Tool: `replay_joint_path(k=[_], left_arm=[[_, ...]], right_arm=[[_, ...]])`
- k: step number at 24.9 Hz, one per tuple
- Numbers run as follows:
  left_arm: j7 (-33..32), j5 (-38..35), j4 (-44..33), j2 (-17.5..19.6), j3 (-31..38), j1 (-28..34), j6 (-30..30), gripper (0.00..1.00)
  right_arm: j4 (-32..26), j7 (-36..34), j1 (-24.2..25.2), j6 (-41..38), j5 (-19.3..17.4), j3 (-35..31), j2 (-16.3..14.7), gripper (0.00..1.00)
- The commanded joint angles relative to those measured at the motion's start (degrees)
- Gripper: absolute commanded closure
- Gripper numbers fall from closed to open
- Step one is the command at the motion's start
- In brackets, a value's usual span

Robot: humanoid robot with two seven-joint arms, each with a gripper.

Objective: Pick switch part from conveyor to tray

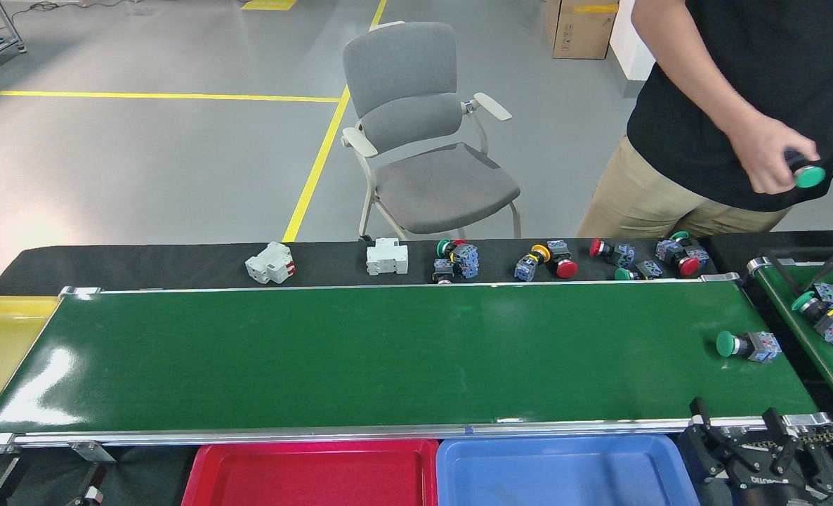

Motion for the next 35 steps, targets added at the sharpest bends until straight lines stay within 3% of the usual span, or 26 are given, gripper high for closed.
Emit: replay_joint_path(k=[1, 12, 24, 33, 35], left_arm=[[0.48, 0.14, -0.54, 0.25, 0.15, -0.26, -0.17, 0.00], [0.39, 0.05, -0.62, -0.01, 0.06, -0.26, -0.17, 0.00], [0.39, -0.21, -0.45, 0.16, -0.73, -0.35, -0.17, 0.00], [0.39, -0.21, -0.36, 0.34, -1.52, -0.52, -0.17, 0.00], [0.39, -0.21, -0.19, 0.34, -1.52, -0.79, -0.17, 0.00]], right_arm=[[0.84, 2.13, -2.12, 1.92, 0.03, -0.19, -0.69, 0.01], [9.28, 2.65, -11.00, 8.25, 3.19, 2.53, -0.95, 0.01], [18.94, 2.30, -20.23, 16.95, 3.28, 14.31, -0.60, 0.01], [26.85, 1.69, -25.94, 17.74, 3.19, 17.21, 0.98, 0.02], [28.87, 1.60, -27.52, 17.74, 3.19, 18.09, 2.03, 0.08]])
